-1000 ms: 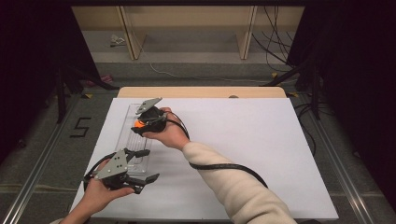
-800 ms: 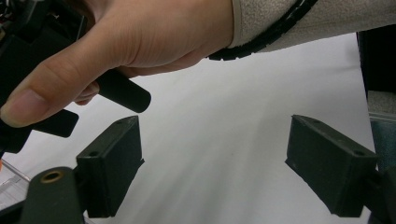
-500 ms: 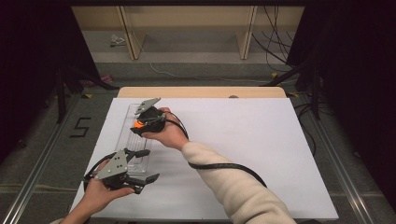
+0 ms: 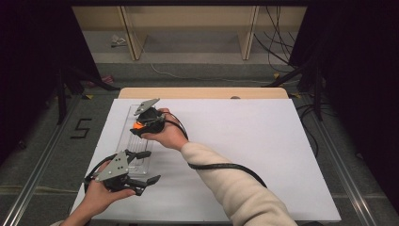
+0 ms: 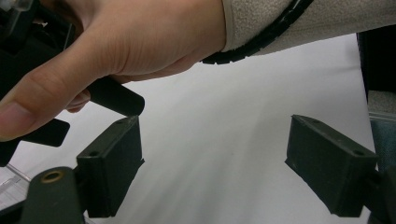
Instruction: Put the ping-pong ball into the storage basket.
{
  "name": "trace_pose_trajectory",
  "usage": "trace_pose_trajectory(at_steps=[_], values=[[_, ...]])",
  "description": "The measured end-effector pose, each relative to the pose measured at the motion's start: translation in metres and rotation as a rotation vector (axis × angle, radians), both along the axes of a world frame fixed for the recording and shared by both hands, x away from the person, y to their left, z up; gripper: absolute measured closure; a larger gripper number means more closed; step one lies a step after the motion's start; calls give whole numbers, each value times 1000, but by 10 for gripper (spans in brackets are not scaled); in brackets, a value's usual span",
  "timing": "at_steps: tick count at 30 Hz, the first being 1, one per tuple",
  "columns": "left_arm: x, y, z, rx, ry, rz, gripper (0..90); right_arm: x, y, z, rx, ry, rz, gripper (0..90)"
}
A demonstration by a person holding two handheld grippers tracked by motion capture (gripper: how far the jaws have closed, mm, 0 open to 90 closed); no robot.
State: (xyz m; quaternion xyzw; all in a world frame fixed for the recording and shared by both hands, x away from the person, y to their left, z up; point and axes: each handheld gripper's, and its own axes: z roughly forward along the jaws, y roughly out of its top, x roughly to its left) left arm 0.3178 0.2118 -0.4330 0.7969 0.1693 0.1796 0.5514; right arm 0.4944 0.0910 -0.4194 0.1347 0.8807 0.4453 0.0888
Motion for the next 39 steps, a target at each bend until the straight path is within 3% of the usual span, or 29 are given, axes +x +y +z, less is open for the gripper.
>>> trace_pose_trajectory(at_steps=[39], values=[[0, 0, 0, 1, -2, -1, 181, 7, 8, -7, -22, 12, 2, 513]])
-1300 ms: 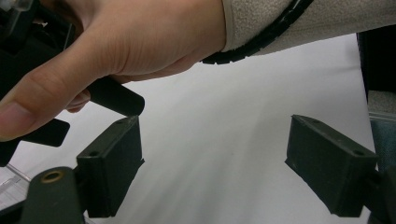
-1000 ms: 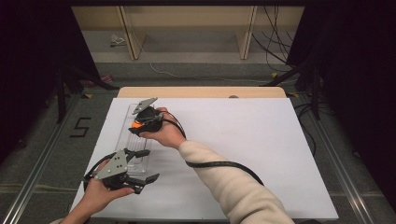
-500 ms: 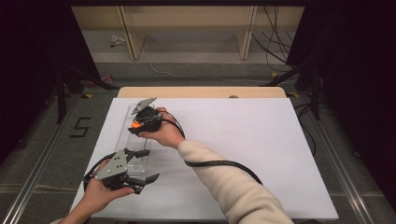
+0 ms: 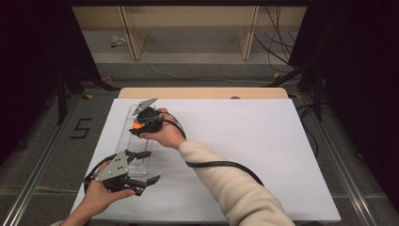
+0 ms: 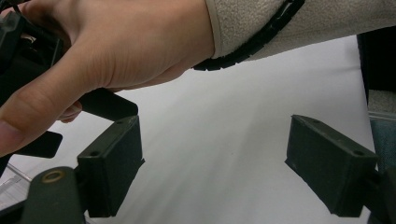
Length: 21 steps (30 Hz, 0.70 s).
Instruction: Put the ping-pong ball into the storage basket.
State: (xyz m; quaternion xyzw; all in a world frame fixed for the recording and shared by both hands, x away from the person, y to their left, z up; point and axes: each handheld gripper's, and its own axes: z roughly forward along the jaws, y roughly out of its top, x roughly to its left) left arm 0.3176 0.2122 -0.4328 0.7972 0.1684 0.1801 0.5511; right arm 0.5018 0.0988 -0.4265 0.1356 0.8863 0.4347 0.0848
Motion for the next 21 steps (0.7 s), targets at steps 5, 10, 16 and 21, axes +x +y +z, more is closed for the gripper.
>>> trace_pose_trajectory(at_steps=[5, 10, 16, 21], values=[[0, 0, 0, 1, 0, -1, 181, 0, 2, -1, -5, 2, 3, 513], [0, 0, 0, 1, 1, -2, 181, 1, 3, -3, -8, 8, 4, 513], [0, 0, 0, 1, 1, -2, 181, 0, 5, -5, -15, 11, 9, 513], [0, 0, 0, 1, 1, -2, 181, 1, 6, -7, -17, 12, 9, 513]])
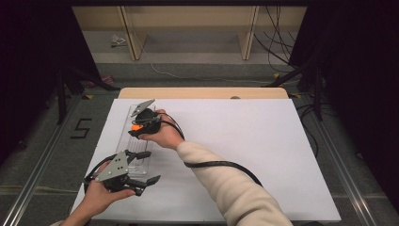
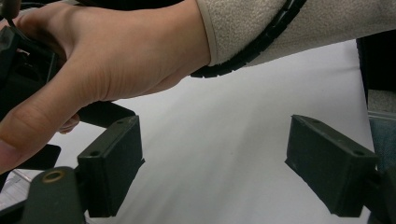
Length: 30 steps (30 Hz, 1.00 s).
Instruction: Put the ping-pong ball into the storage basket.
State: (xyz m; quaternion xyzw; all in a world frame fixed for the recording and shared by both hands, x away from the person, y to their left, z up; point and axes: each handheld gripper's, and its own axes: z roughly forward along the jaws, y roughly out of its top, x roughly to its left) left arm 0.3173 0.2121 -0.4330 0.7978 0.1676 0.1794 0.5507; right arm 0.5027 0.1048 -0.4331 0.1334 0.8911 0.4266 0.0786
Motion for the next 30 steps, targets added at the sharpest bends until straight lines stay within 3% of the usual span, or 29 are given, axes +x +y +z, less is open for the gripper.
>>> trace_pose_trajectory(at_steps=[30], values=[[1, 2, -1, 0, -1, 4, 180, 0, 6, -10, -24, 20, 15, 512]])
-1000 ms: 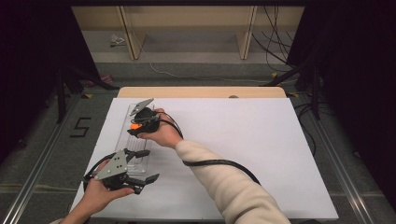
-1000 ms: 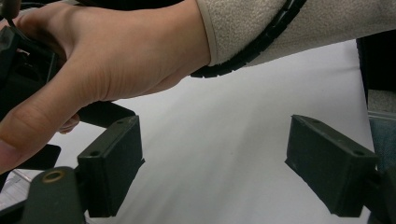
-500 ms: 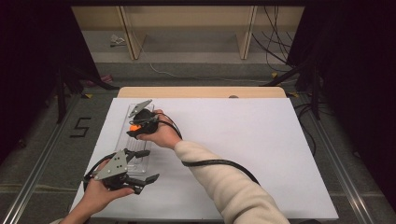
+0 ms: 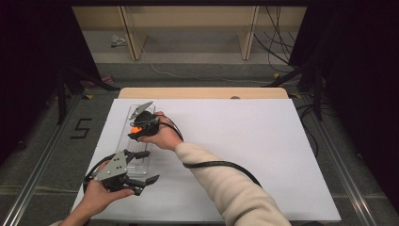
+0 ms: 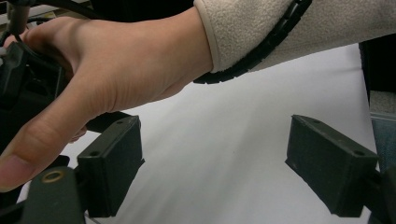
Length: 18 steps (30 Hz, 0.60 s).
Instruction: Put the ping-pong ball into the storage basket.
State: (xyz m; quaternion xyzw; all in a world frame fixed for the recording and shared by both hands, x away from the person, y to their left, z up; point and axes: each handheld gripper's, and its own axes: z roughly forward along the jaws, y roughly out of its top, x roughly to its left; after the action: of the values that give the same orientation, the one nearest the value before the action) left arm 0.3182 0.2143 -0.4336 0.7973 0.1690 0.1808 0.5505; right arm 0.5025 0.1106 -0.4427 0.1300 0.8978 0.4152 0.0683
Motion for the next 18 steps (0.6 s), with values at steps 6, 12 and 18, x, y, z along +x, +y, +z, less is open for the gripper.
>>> trace_pose_trajectory(at_steps=[6, 12, 18], values=[[0, 0, 0, -2, 3, 1, 180, 0, 1, -1, -2, 6, -2, 512], [0, 0, 0, -2, 2, 2, 180, 2, 1, -3, -5, 7, -6, 512], [0, 0, 0, -2, 2, 2, 180, 2, 1, -5, -8, 9, -8, 511]])
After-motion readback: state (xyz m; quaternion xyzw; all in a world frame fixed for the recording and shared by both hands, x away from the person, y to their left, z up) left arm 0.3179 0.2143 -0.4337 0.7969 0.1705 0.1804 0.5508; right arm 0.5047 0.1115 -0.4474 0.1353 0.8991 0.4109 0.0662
